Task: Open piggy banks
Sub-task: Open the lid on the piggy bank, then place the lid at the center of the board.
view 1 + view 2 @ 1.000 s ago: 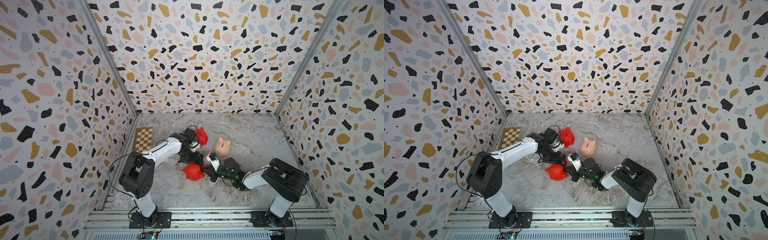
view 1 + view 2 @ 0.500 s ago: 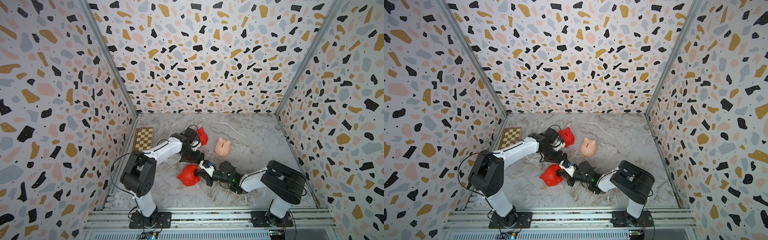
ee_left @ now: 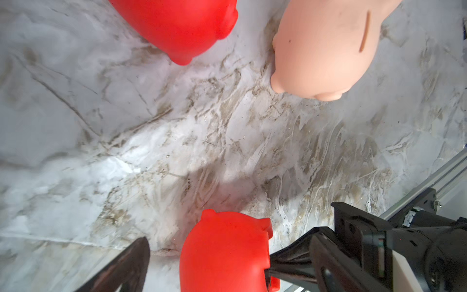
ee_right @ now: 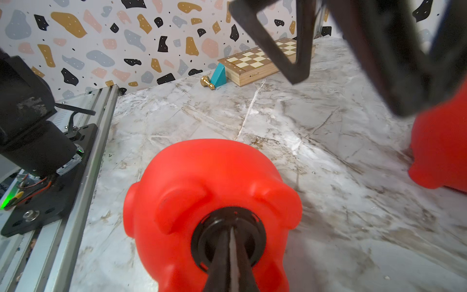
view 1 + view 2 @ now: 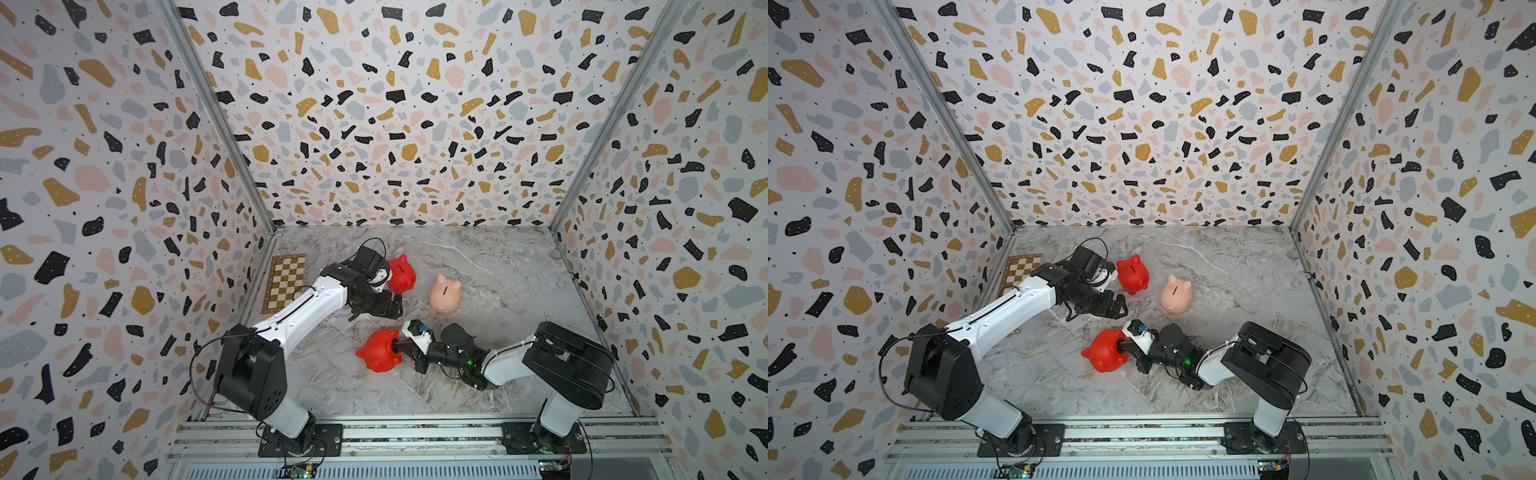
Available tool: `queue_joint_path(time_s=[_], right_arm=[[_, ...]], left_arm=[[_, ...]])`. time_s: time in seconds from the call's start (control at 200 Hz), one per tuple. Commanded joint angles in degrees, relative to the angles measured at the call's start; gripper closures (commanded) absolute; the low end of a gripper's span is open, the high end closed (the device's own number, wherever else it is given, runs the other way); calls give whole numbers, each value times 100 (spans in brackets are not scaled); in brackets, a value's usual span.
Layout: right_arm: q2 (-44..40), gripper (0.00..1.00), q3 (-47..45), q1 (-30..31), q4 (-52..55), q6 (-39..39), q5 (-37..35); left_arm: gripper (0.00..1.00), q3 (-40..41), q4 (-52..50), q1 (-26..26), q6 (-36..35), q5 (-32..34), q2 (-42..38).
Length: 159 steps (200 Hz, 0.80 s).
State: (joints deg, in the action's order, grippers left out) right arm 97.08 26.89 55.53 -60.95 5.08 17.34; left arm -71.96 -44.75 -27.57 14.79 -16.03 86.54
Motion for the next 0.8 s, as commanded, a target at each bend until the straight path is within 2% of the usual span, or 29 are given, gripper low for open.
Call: queue_joint_path(time_s=[0.0,0.305,0.451,0.626,0.791], right_arm=[[-358,100,-25,15,-453,114,197],[-268,100,-113,-132,-669,349,345],[-514,100,-149,-174,-461,383,201],[-965,100,72,-300,849,543,-309],[-1389,100,322,-755,2473,1045,-743]], left_arm=[[1,185,-97,33,126,62,-158],[1,663,124,35,315,-59,-392],[1,795,223,33,367,81,-425],[1,834,434,33,490,422,-548],[1,834,680,33,539,684,-757]])
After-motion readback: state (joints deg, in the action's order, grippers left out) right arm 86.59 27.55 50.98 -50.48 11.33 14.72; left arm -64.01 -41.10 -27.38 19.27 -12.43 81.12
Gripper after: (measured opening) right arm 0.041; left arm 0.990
